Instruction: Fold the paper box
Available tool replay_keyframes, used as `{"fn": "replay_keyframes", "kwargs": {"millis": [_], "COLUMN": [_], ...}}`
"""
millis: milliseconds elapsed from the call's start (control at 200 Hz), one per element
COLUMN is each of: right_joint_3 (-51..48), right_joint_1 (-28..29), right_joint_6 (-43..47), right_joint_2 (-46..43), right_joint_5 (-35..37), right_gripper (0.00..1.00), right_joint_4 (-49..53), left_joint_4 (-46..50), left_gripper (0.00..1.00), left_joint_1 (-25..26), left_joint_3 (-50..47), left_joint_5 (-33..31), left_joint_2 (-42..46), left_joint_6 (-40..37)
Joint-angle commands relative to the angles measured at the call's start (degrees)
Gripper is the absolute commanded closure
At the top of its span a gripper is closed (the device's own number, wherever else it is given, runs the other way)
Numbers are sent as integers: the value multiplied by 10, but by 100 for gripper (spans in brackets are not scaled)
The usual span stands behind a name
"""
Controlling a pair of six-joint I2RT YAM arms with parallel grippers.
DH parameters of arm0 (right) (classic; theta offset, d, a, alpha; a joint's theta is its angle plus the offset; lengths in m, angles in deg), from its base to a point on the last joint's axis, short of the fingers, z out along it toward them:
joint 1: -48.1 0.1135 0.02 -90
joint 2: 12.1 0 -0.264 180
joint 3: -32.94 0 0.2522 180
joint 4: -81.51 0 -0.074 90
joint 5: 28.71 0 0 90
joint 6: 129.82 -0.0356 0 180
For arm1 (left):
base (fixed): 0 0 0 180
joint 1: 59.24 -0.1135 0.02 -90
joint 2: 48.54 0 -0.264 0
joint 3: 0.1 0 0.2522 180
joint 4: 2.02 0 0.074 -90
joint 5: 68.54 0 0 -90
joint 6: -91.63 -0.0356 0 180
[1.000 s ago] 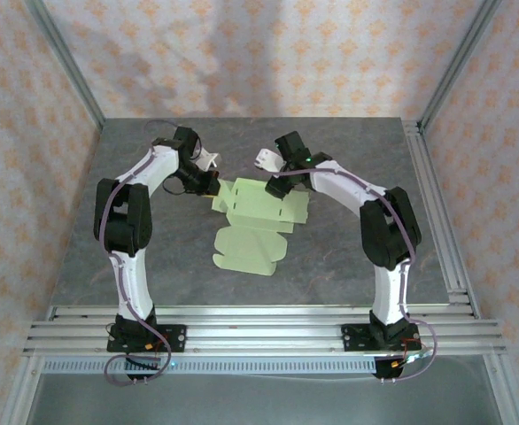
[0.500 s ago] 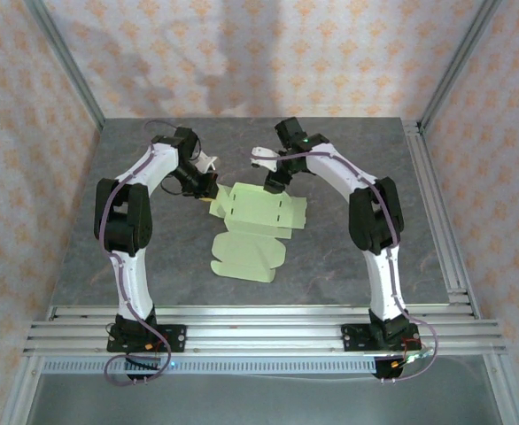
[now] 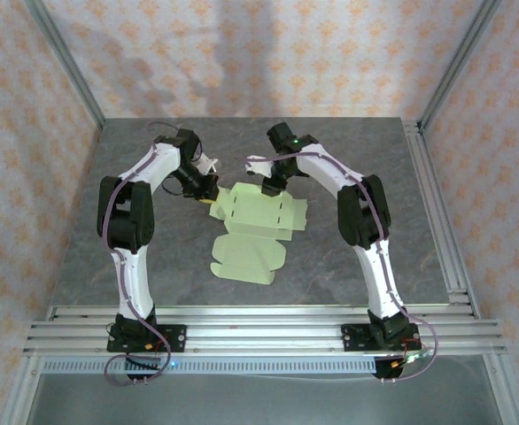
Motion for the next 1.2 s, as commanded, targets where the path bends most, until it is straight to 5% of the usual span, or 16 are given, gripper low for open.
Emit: {"fn": "replay_keyframes", "kwargs": {"millis": [0, 711, 941, 1091, 1196], "right_joint_3": [34, 49, 54, 59, 39], "right_joint_1": [2, 0, 0, 0, 4], "right_joint_6": [14, 7, 7, -3, -18], "right_joint_2": [17, 35, 36, 34, 17], "right_joint_5": [-4, -12, -9, 3, 34], "right_gripper": [67, 75, 100, 100, 100], "right_joint_4": [43, 67, 78, 75, 45], "left_joint_4": [25, 31, 33, 24, 1], "left_gripper": [100, 100, 100, 100, 89], "left_joint_1": [6, 9, 11, 11, 11], "left_joint_3": [15, 19, 21, 17, 8], "left_joint_5": [-6, -6, -6, -8, -6], "left_joint_2": [-4, -4, -4, -1, 15], "left_joint_6": [-16, -20, -22, -14, -1]}}
